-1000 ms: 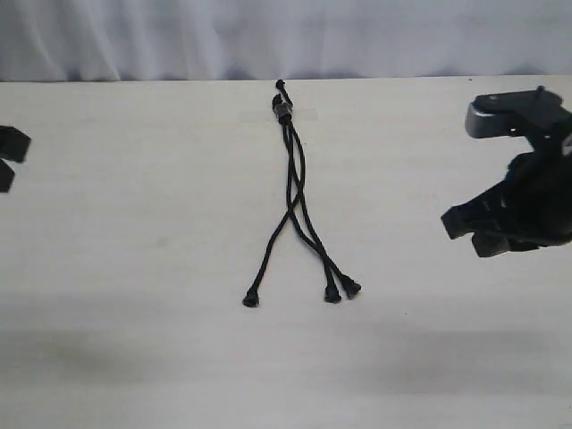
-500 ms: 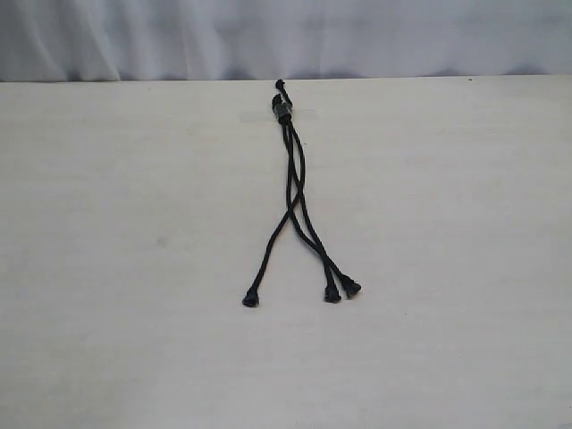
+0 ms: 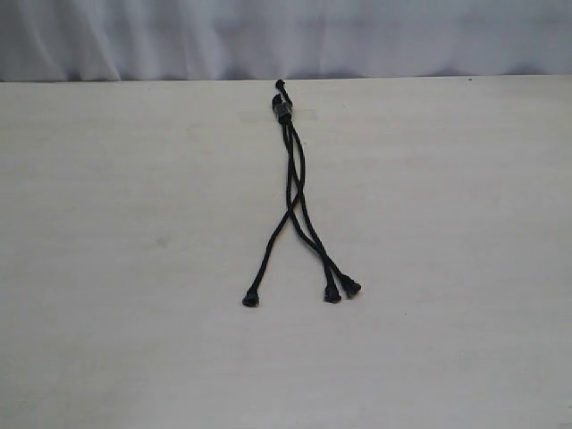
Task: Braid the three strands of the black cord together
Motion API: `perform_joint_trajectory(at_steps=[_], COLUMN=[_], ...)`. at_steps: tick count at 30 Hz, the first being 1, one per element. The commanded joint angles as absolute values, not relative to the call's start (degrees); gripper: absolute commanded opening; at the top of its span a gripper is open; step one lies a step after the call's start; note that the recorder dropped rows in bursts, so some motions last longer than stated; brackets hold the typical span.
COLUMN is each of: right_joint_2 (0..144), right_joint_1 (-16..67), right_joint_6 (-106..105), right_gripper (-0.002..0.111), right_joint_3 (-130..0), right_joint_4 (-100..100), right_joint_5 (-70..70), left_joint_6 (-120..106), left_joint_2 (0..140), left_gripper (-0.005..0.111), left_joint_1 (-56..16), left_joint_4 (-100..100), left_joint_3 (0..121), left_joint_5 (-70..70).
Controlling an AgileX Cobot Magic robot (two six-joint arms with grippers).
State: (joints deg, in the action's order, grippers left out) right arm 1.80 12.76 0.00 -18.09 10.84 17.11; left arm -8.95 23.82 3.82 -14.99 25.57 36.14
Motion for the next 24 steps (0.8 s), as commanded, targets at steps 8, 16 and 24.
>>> perform_joint_trajectory(at_steps=[8, 16, 24], right_joint_2=[0.0, 0.0, 0.0], right_joint_1=[2.9, -2.7, -4.6], right_joint_6=[0.0, 0.0, 0.0], right_gripper=[0.004, 0.004, 0.004], right_joint_3=[-16.3, -7.5, 0.0], right_joint_4=[10.8, 10.7, 10.7], right_joint_5=[16.3, 16.3, 16.6], left_joint_6=[-8.9, -8.9, -8.1], left_joint_2=[19.5, 9.8, 3.4], left_gripper=[0.002, 0.002, 0.002], left_joint_1=[3.5, 3.5, 3.7], left_joint_4=[-14.3, -14.2, -14.0], left_joint_3=[22.3, 4.1, 0.0], left_joint_5=[32.1, 17.3, 17.2])
